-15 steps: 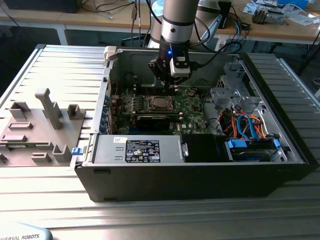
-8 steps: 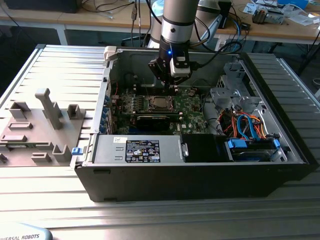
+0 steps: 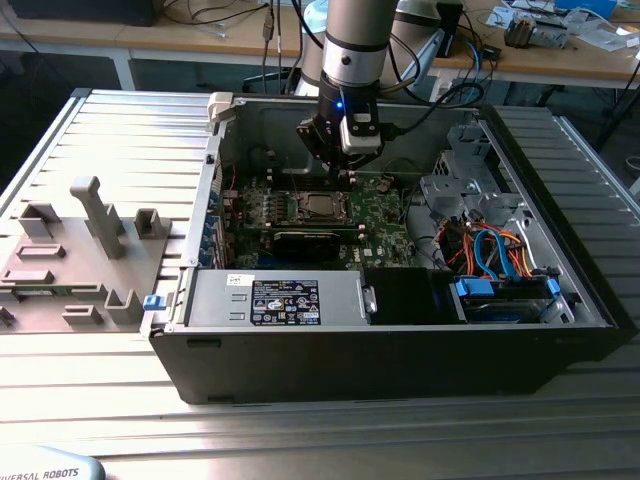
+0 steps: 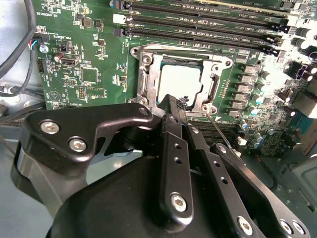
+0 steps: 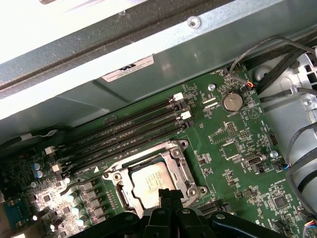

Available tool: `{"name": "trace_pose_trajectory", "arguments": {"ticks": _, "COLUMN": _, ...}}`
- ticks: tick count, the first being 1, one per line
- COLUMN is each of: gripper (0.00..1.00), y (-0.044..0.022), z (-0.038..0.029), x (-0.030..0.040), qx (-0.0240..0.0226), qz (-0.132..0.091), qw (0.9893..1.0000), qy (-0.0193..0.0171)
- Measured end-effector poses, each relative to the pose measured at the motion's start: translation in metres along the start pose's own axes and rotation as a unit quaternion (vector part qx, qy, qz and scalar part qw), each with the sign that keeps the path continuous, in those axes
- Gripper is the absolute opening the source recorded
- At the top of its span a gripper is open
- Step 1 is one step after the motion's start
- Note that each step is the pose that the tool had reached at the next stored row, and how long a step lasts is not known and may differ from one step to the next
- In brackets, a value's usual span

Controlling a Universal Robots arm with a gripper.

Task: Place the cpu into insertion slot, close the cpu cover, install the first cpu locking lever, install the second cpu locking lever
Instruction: 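Install the first cpu locking lever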

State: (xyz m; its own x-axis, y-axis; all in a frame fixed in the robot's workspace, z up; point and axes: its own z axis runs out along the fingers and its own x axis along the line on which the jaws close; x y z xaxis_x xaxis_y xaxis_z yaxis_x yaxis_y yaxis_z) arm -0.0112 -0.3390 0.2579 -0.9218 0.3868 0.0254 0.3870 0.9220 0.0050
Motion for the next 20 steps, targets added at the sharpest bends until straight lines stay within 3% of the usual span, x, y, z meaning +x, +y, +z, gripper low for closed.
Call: {"name": "trace_pose_trajectory", "arguments": {"ticks": 20, "gripper": 0.11, "y": 0.0000, "z": 0.0000, "x": 0.0000, "qx": 0.0002, "qz": -0.006, "qw": 1.0000, "qy": 0.0000}}
